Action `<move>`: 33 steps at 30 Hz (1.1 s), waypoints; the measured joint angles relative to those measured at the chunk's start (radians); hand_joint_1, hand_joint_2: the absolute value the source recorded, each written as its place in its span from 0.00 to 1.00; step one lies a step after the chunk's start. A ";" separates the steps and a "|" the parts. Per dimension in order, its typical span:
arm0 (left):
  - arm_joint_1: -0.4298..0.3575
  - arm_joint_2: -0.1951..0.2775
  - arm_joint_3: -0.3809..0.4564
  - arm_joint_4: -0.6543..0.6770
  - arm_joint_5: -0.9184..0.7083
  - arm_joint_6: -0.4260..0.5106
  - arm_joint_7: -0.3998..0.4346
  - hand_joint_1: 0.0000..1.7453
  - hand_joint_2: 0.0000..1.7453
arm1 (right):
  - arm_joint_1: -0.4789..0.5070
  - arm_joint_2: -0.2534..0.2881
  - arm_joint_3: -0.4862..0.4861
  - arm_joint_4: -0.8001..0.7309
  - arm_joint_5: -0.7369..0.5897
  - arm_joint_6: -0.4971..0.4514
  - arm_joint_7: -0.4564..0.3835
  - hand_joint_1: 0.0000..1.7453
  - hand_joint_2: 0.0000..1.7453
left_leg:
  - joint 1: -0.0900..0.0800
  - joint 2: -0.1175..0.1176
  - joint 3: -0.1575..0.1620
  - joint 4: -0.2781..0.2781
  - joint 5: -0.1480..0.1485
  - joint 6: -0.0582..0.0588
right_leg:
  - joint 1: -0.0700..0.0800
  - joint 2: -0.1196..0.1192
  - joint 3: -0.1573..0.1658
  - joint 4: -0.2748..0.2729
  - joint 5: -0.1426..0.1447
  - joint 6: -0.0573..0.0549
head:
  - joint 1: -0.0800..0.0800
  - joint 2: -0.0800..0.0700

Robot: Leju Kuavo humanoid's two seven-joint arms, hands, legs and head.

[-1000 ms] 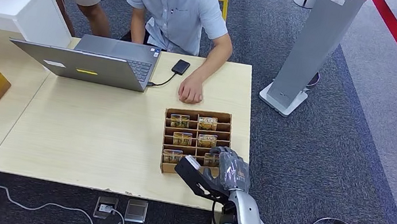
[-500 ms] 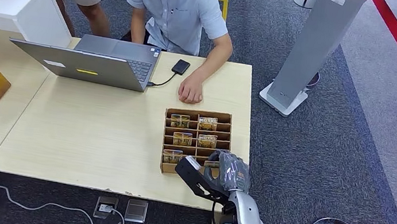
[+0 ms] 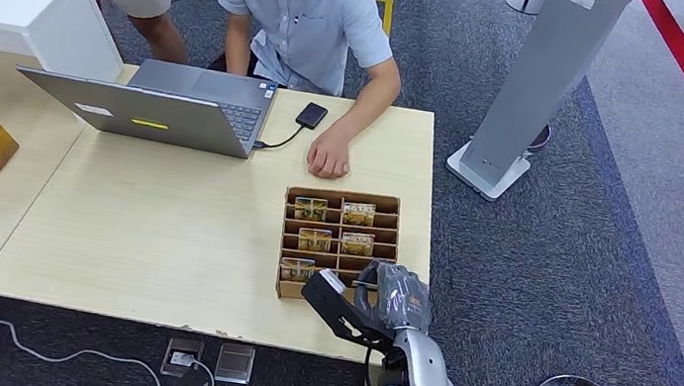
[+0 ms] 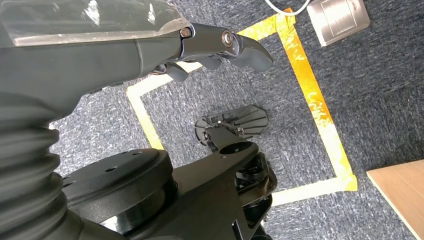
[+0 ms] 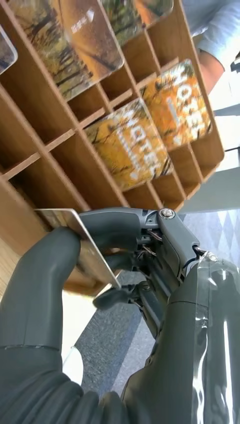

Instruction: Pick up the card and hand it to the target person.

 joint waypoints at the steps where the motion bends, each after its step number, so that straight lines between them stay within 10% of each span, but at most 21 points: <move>1: 0.000 0.000 0.000 0.000 0.000 0.000 0.000 0.00 1.00 | 0.000 0.000 0.000 0.000 0.000 0.000 0.000 0.99 1.00 | 0.000 0.000 0.000 0.000 0.000 0.000 | 0.000 0.000 0.000 0.000 0.000 0.000 | 0.000 0.000; 19: 0.000 0.000 0.000 0.000 -0.005 0.014 -0.008 0.00 1.00 | 0.010 -0.004 0.000 -0.021 0.061 -0.051 -0.041 1.00 1.00 | 0.000 0.000 0.000 0.000 0.000 0.000 | 0.000 0.000 0.000 0.000 0.000 0.000 | 0.000 0.000; 33: 0.006 0.000 0.015 0.000 0.001 0.005 -0.039 0.00 1.00 | -0.062 -0.061 -0.005 -0.342 0.028 -0.059 -0.150 1.00 1.00 | 0.000 0.000 0.000 0.000 0.000 0.000 | 0.000 0.001 0.000 0.000 0.000 0.000 | 0.000 0.000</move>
